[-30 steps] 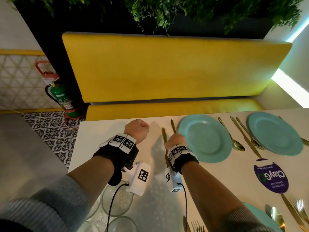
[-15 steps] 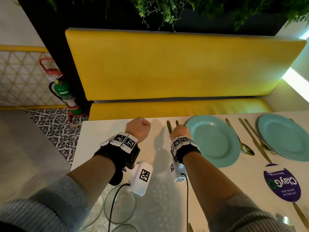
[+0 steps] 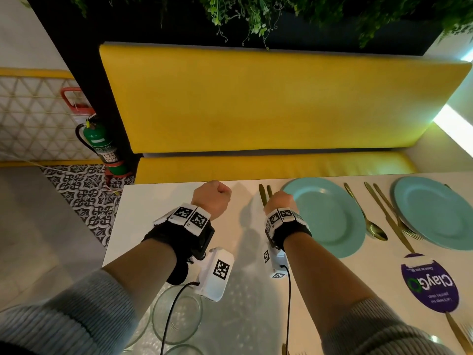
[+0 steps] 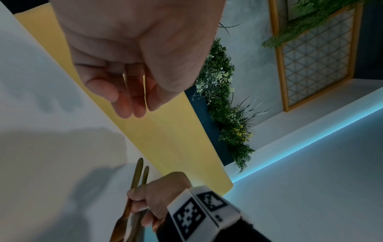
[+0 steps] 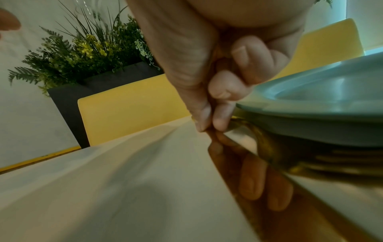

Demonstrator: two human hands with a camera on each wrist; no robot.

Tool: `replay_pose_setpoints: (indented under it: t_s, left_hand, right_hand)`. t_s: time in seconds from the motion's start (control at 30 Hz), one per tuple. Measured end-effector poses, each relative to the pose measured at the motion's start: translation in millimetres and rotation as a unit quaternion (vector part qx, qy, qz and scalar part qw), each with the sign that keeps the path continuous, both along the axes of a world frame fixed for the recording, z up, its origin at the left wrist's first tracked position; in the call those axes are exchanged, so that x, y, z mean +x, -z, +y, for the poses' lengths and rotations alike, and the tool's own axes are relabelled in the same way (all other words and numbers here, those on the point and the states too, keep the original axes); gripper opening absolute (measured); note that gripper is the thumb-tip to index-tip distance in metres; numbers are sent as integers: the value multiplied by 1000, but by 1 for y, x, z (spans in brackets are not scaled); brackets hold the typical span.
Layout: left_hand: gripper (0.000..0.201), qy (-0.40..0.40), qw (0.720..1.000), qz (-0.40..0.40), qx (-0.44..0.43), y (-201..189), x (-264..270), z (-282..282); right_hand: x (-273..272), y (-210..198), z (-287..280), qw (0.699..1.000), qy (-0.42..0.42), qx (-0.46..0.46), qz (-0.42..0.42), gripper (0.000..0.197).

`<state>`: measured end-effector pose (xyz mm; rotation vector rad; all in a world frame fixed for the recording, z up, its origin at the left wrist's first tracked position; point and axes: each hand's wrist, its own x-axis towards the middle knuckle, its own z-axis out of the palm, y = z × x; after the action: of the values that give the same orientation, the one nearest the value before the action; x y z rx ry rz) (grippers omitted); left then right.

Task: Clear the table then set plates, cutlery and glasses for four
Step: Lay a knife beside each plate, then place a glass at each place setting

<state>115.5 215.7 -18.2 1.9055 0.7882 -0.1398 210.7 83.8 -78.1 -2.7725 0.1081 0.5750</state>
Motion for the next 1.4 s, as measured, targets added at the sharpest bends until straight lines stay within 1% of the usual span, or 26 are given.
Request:
replay_pose_setpoints:
  t_s: [0.13, 0.3, 0.43, 0.53, 0.6, 0.7, 0.8, 0.87, 0.93, 1.03, 1.1, 1.17, 1.27, 1.33, 1.4]
  left_hand:
    - [13, -2, 1000, 4, 7, -2, -1, -3]
    - [12, -6, 1000, 4, 13, -6, -6, -6]
    - [16, 0, 1000, -4, 10, -15, -15, -11]
    - [20, 15, 1000, -19, 3, -27, -25, -21]
    - [23, 29, 999, -33, 0, -37, -35, -29]
    - [24, 58, 996, -64, -5, -53, -58, -42]
    - [23, 91, 992, -87, -18, -66, -93, -56]
    - [21, 112, 989, -97, -23, -74, -123, -64]
    - [19, 127, 986, -106, -27, -76, -154, -71]
    - [11, 144, 984, -98, -41, -72, -204, -77]
    - [15, 155, 983, -85, -38, -65, -238, -77]
    - [26, 151, 985, -77, 2, -54, -267, -72]
    - [37, 91, 988, -95, 81, -40, -299, -53]
    - [44, 37, 986, -109, 121, -34, -315, -34]
    - [54, -12, 985, -91, 145, -29, -327, -14]
  right_hand:
    - [1, 1, -1, 1000, -4, 1, 1, 19]
    - [-1, -3, -2, 1000, -6, 18, -11, 18]
    - [-13, -24, -9, 999, -25, 40, -23, 24]
    - [-29, -42, -16, 998, -40, 42, -28, 20]
    - [-45, -52, -22, 997, -64, 17, -29, 24]
    - [-80, -74, -31, 992, -106, -47, -47, 41]
    - [-129, -96, -43, 981, -155, -102, -51, 42]
    - [-165, -107, -51, 977, -175, -110, -50, 44]
    - [-199, -110, -58, 983, -152, -91, -37, 45]
    - [-246, -107, -69, 995, -87, -44, -19, 41]
    - [-275, -98, -74, 999, -39, 25, 1, 36]
    - [-301, -88, -77, 999, -23, 41, 12, 36]
    - [-326, -67, -77, 999, 9, 50, 20, 41]
    - [-337, -54, -74, 997, 25, 63, 30, 50]
    - [-347, -44, -67, 995, 33, 85, 44, 60]
